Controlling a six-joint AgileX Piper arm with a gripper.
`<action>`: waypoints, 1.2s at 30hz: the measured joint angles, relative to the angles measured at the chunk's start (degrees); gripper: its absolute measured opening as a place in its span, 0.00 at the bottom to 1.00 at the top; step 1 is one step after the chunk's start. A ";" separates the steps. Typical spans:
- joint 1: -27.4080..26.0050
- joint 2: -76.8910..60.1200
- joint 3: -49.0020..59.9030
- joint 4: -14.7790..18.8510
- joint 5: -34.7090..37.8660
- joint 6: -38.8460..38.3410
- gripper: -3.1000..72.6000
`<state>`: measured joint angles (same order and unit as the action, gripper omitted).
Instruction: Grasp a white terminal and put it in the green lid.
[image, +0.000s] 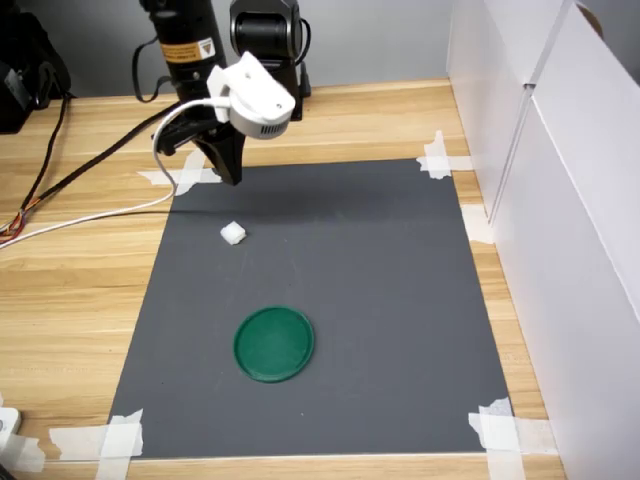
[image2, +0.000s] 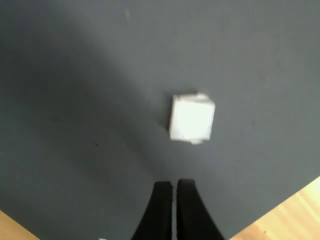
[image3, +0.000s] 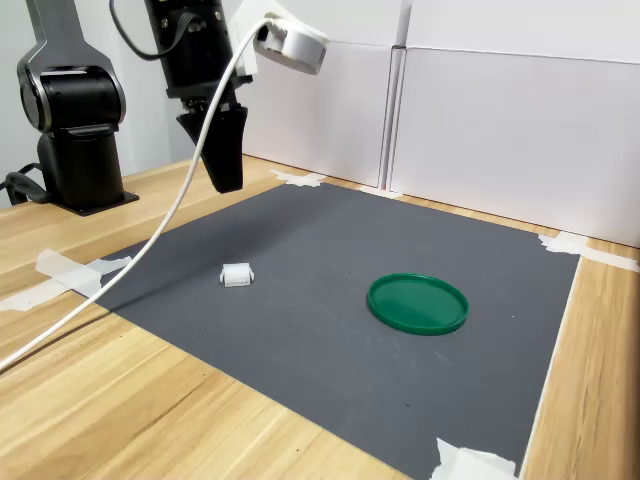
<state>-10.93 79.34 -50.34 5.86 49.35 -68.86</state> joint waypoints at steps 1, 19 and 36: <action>-0.48 0.50 0.00 -0.27 -0.37 0.00 0.10; -2.38 3.68 0.00 -0.40 -4.91 2.02 0.97; 2.63 9.51 -0.05 -3.26 -4.66 2.15 0.89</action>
<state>-8.30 88.84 -50.39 2.60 44.69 -66.71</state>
